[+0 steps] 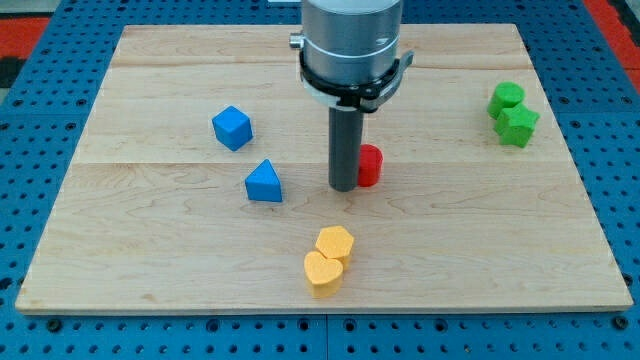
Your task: Slide the red circle towards red star
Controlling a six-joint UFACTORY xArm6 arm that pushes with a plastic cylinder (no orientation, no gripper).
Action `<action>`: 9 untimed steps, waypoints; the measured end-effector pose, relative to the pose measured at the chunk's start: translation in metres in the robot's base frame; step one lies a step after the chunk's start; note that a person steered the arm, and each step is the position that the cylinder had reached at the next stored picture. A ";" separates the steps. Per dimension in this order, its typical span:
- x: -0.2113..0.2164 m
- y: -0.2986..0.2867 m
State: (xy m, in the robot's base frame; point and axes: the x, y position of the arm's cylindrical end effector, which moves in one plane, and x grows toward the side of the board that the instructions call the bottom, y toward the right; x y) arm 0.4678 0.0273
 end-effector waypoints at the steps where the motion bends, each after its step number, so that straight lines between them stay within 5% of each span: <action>1: -0.016 0.012; 7: -0.062 0.120; 9: -0.091 0.108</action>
